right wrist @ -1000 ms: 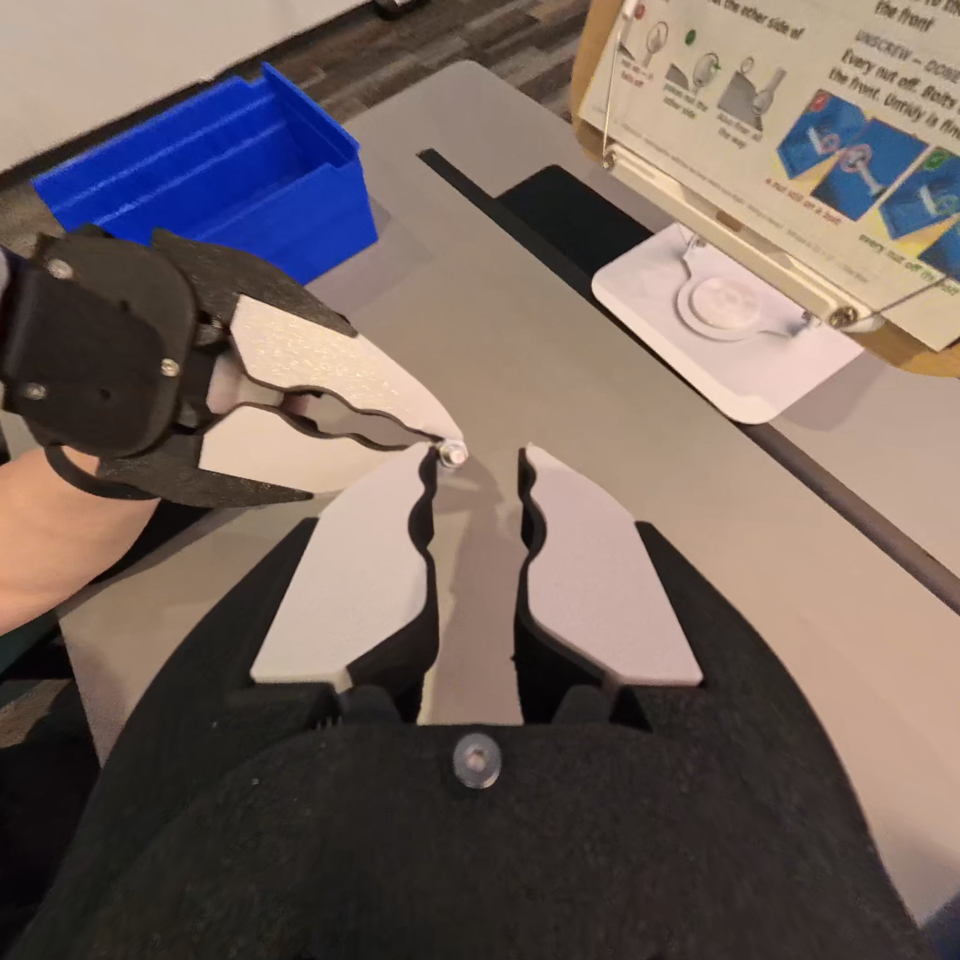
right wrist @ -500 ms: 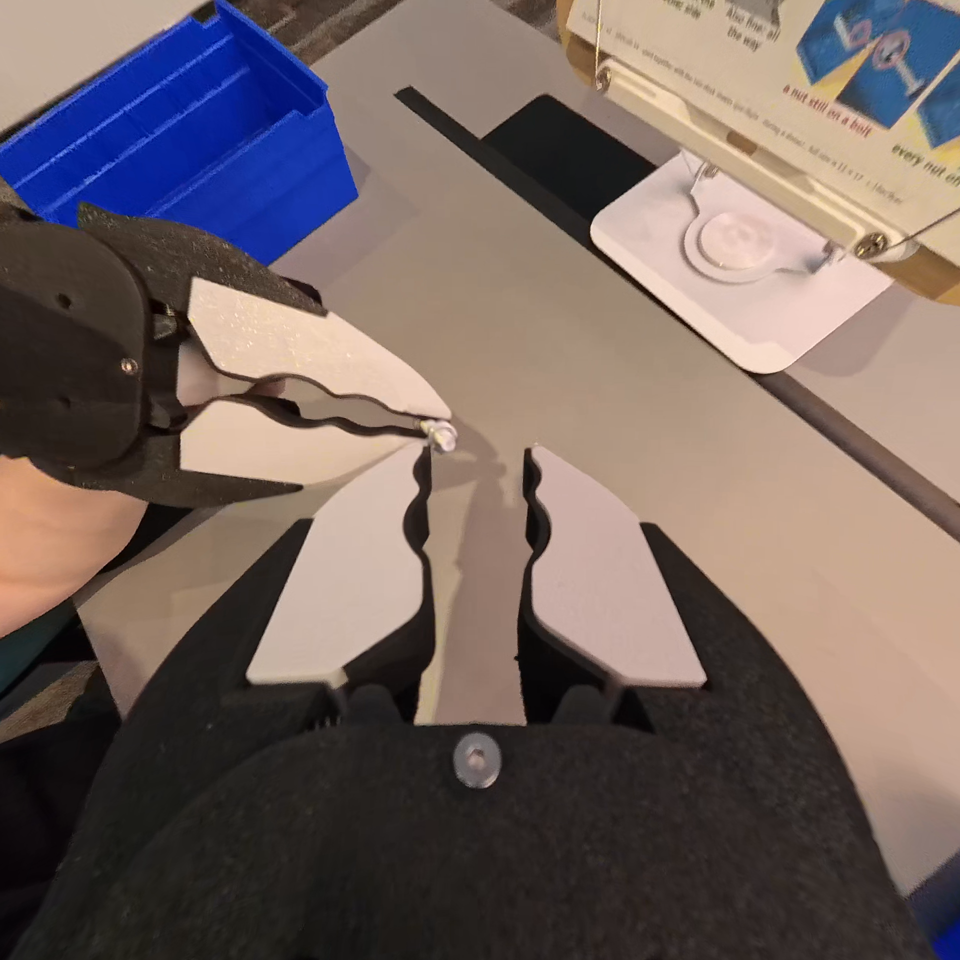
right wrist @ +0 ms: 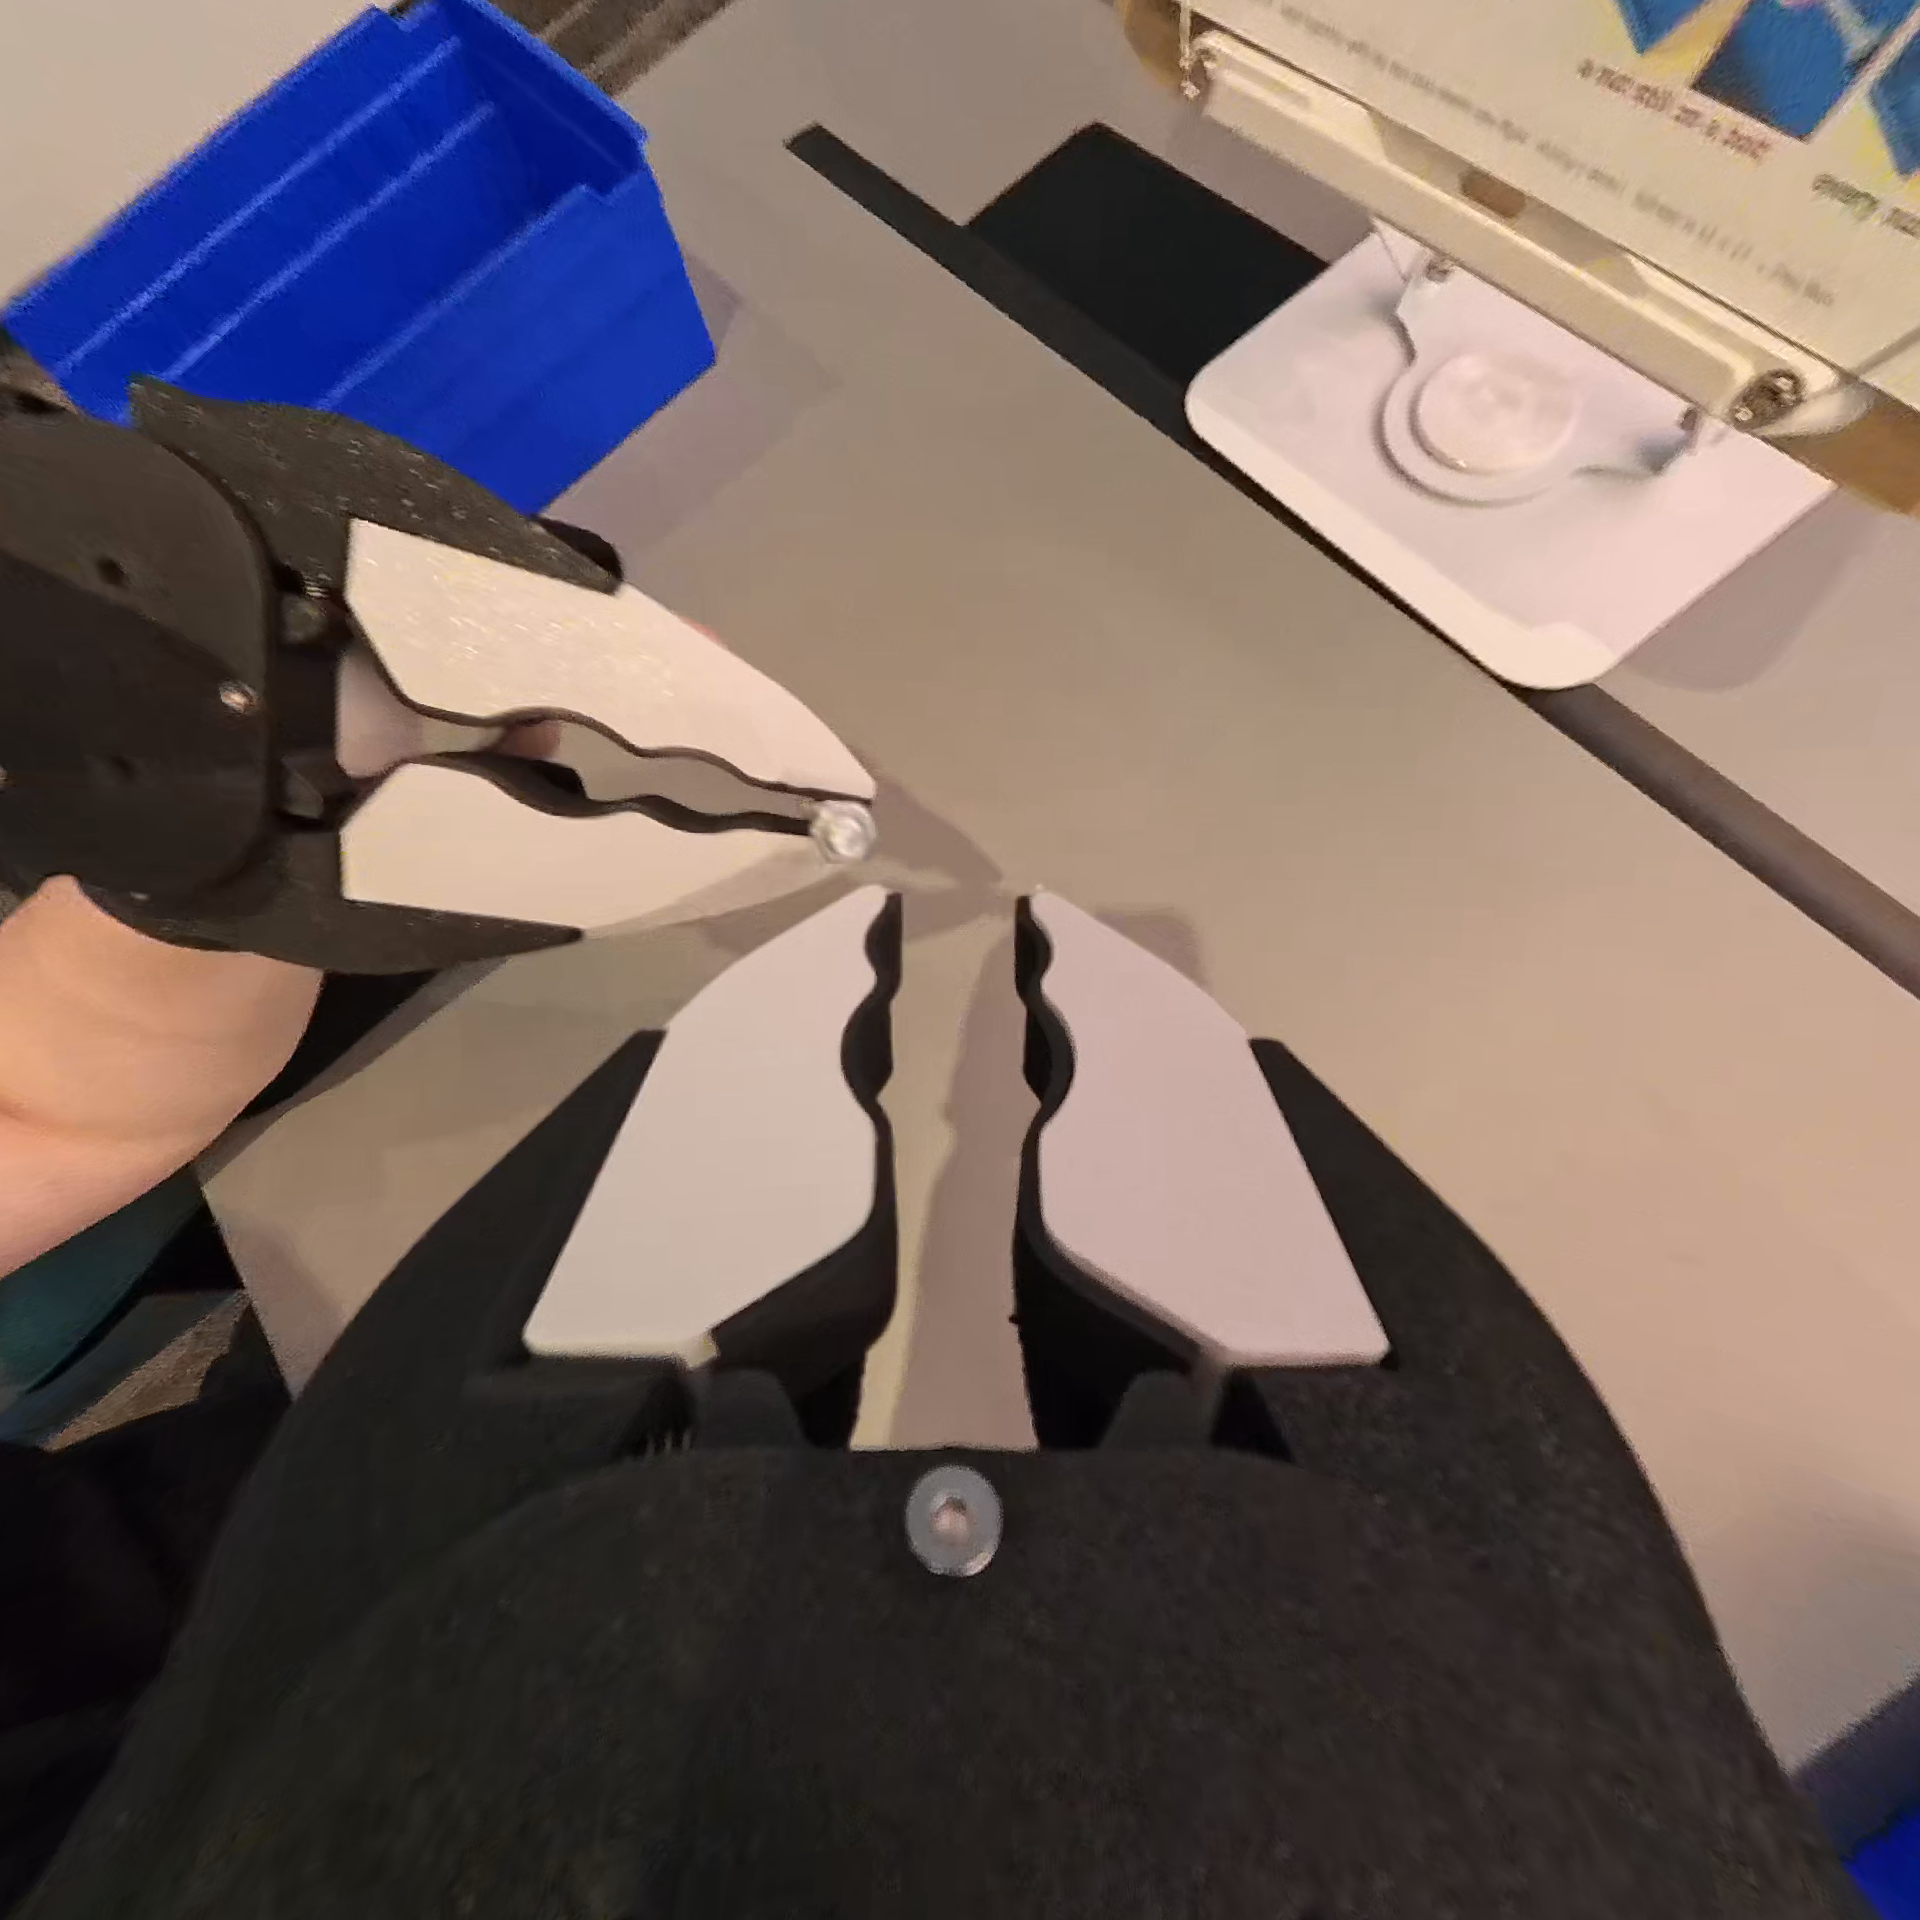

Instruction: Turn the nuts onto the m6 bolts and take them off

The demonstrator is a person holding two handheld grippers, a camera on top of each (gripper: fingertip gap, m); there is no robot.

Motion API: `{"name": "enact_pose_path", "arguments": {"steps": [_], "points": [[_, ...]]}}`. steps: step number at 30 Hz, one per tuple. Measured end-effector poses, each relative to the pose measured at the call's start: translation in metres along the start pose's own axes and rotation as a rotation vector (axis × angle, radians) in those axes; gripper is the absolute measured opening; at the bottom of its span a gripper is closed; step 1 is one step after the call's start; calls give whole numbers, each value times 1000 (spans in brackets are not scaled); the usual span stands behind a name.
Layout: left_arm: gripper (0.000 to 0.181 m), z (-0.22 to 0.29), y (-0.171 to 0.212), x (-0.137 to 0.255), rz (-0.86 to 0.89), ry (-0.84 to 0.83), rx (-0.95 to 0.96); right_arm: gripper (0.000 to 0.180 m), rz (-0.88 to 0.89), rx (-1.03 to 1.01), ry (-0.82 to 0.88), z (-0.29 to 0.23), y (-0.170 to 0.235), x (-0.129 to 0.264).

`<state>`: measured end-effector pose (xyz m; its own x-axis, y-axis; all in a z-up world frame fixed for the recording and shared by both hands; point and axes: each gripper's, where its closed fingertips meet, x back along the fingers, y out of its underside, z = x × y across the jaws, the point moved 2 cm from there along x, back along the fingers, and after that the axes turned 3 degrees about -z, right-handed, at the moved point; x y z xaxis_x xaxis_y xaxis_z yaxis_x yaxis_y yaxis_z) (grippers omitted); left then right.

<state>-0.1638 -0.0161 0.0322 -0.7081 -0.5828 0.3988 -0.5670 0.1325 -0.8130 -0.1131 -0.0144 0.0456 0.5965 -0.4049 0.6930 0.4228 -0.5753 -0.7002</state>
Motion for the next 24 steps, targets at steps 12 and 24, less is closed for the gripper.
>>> {"name": "enact_pose_path", "arguments": {"steps": [12,24], "points": [[5,8,-1,-16,103,23,79,26,-20,-19,13,2,4,2],[5,25,4,-40,280,19,270,30,-120,19,195,16,14,-5]]}}
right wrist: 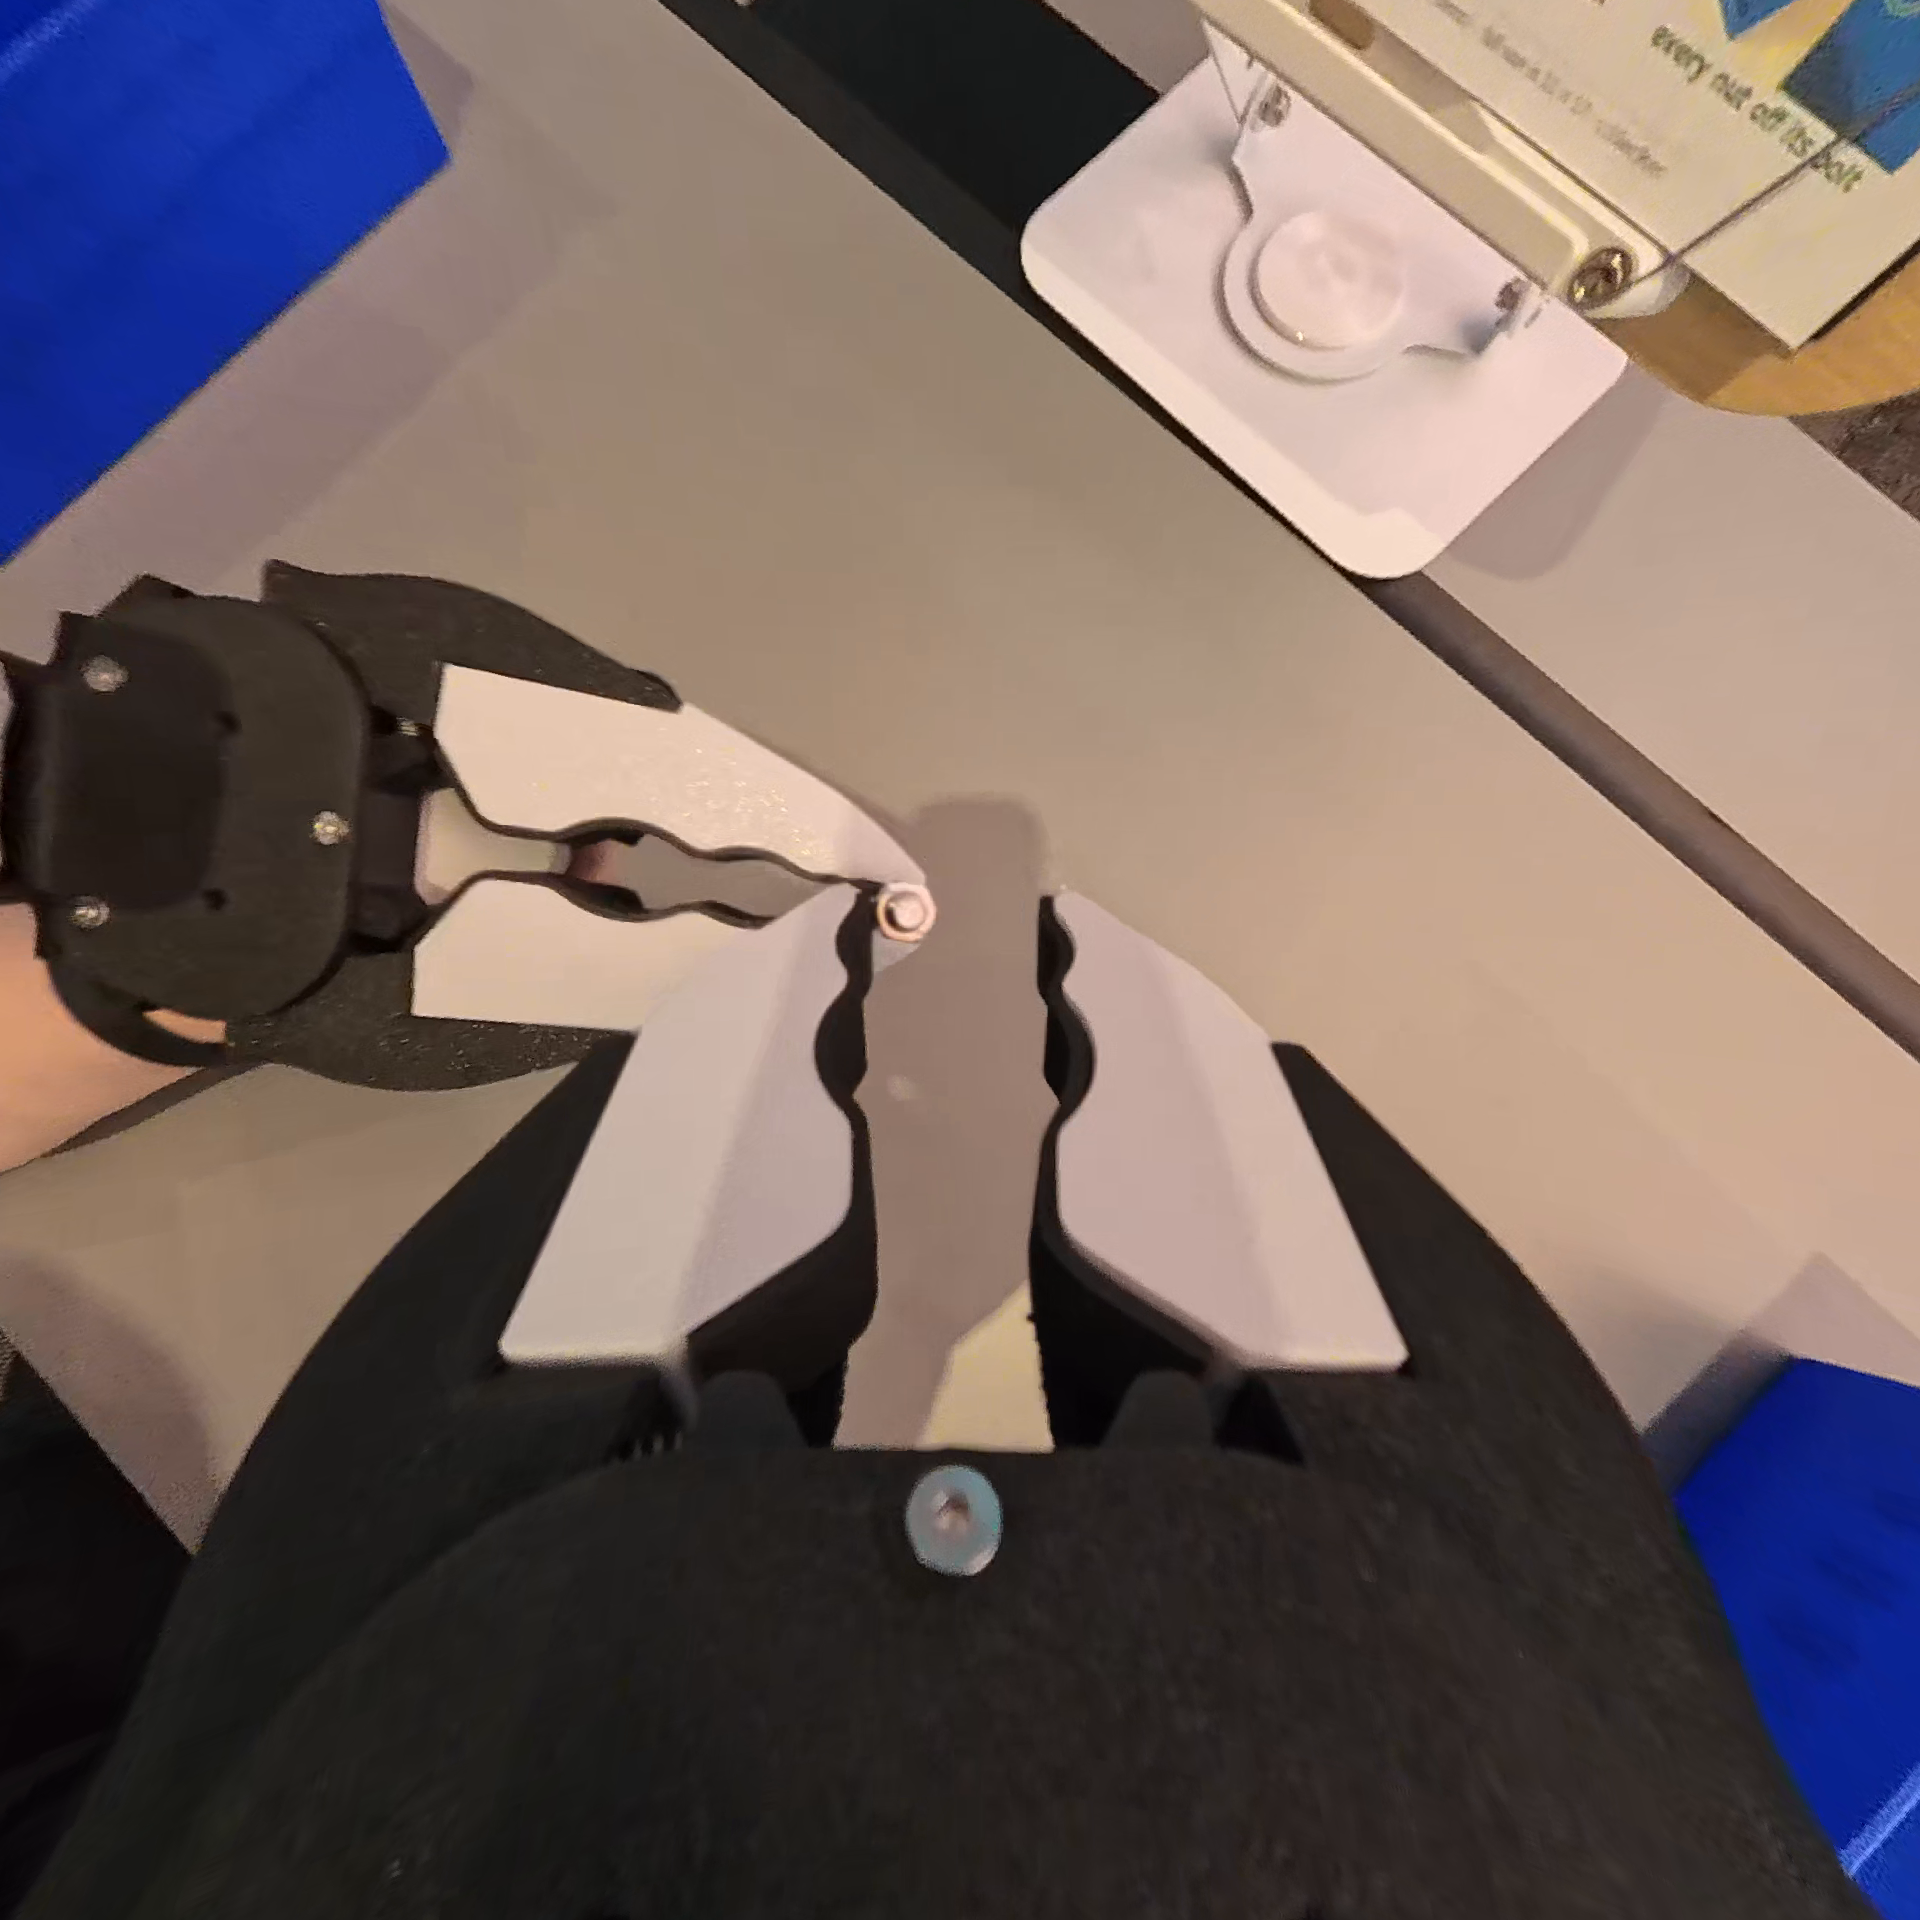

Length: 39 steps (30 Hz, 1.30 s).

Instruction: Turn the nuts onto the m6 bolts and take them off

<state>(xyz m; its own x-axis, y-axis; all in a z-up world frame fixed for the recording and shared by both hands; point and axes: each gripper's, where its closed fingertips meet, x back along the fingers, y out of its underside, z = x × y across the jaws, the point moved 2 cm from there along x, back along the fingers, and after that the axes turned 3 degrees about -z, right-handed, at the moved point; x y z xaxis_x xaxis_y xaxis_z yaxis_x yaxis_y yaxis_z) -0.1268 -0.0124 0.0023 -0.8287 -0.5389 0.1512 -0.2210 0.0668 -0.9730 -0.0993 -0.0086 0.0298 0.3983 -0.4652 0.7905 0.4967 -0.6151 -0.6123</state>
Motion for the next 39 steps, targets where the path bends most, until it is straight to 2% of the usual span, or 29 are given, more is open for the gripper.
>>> {"name": "enact_pose_path", "arguments": {"steps": [5,7,13,18,24,29,32,35,39], "points": [[5,-4,0,2,56,-11,58,26,-54,-24,41,9,13,8],[5,-3,4,0,75,-4,88,27,-38,-16,4,2,11,10],[5,7,11,-6,75,6,79,29,-36,22,33,-6,3,-1],[5,4,9,-4,85,6,99,25,-116,-34,78,14,22,5],[5,6,8,-5,86,15,108,25,3,13,0,-4,2,10],[5,10,3,-3,100,29,120,31,-52,0,25,2,8,2],[5,8,4,-3,107,30,135,25,-88,-21,71,14,19,10],[5,8,5,-4,103,36,146,25,-34,-4,-26,0,12,14],[5,11,4,-4,103,40,129,26,7,36,7,-6,1,11]]}}
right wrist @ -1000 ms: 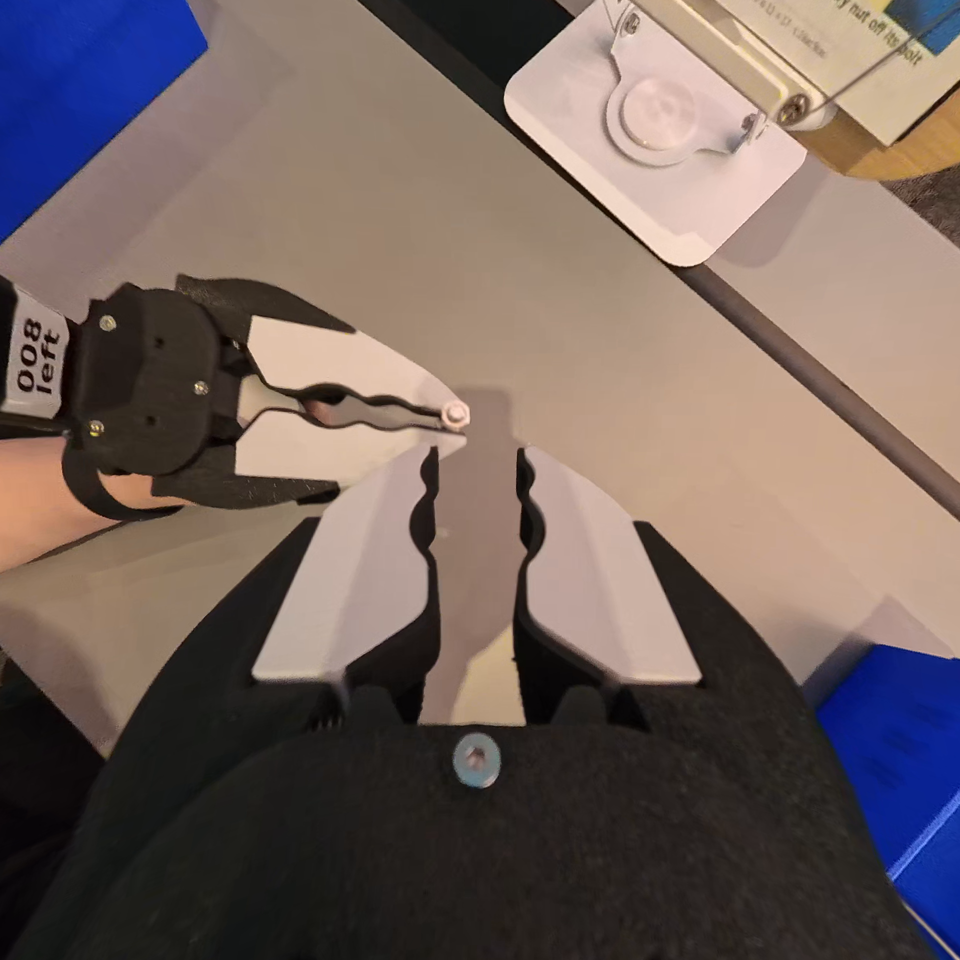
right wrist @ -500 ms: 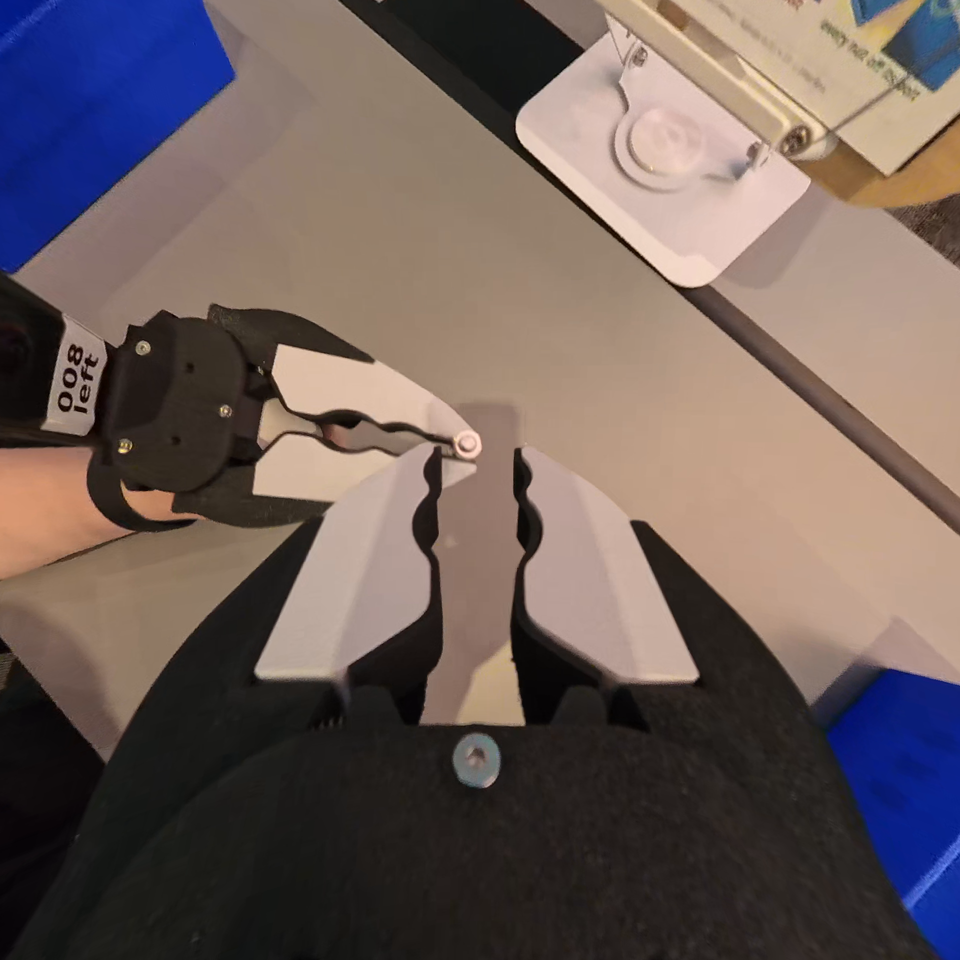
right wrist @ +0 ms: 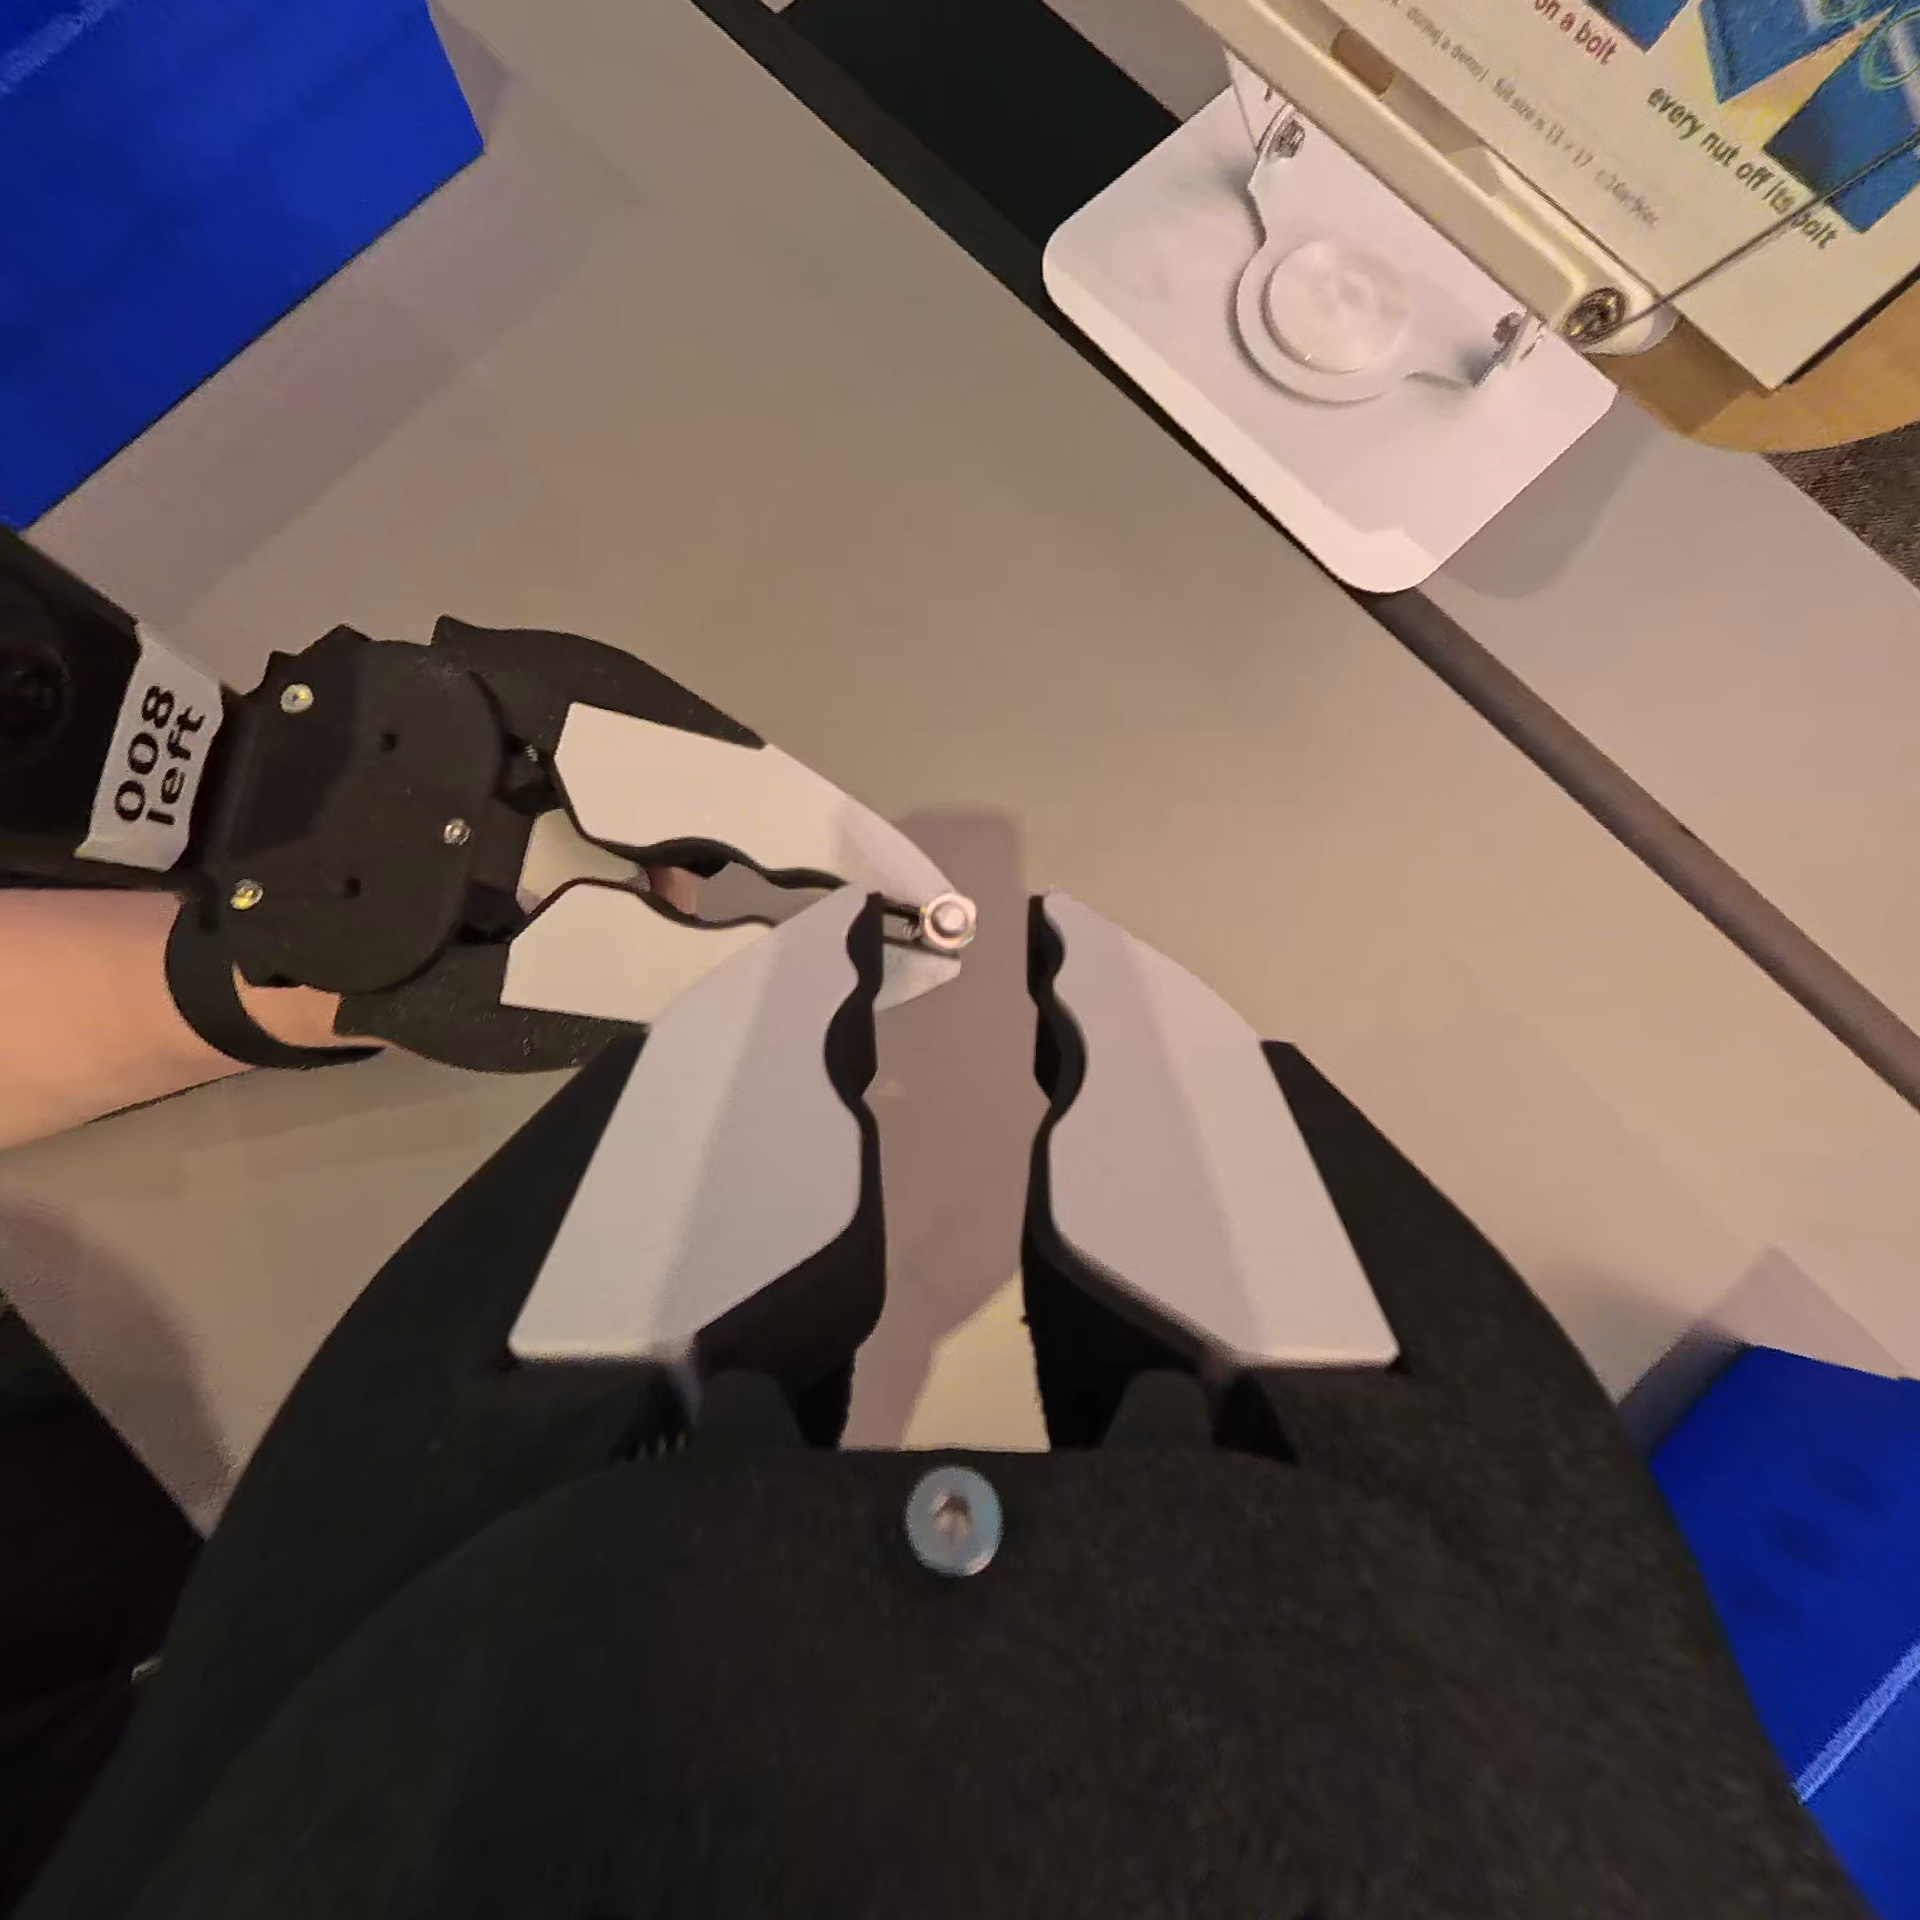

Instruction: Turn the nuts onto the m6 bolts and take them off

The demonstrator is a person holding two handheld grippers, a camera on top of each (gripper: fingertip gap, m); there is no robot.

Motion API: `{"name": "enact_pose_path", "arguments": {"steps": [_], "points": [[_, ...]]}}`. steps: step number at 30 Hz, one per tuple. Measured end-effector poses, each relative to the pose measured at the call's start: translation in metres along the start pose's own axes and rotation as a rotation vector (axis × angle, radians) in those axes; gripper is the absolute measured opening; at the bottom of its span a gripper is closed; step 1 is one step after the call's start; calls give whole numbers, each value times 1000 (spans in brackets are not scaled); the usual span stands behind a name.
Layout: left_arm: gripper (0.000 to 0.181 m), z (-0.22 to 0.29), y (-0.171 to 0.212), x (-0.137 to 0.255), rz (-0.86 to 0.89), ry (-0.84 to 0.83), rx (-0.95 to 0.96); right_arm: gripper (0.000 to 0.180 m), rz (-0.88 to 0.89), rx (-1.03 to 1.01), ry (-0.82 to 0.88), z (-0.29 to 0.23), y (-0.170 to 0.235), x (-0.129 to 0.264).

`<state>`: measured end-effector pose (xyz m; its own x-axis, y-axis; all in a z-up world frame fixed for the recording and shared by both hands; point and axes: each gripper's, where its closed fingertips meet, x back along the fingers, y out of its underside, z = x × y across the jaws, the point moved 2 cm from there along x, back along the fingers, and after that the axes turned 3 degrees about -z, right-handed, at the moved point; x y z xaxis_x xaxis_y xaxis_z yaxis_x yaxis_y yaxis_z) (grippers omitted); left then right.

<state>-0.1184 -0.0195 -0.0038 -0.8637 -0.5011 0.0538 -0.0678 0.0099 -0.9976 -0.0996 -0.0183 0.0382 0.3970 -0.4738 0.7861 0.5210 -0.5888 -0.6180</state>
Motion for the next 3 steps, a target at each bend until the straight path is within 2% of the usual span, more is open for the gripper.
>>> {"name": "enact_pose_path", "arguments": {"steps": [3], "points": [[5,0,-2,1,3,-1,-2,30,-29,-22,16,7,5,-3]]}}
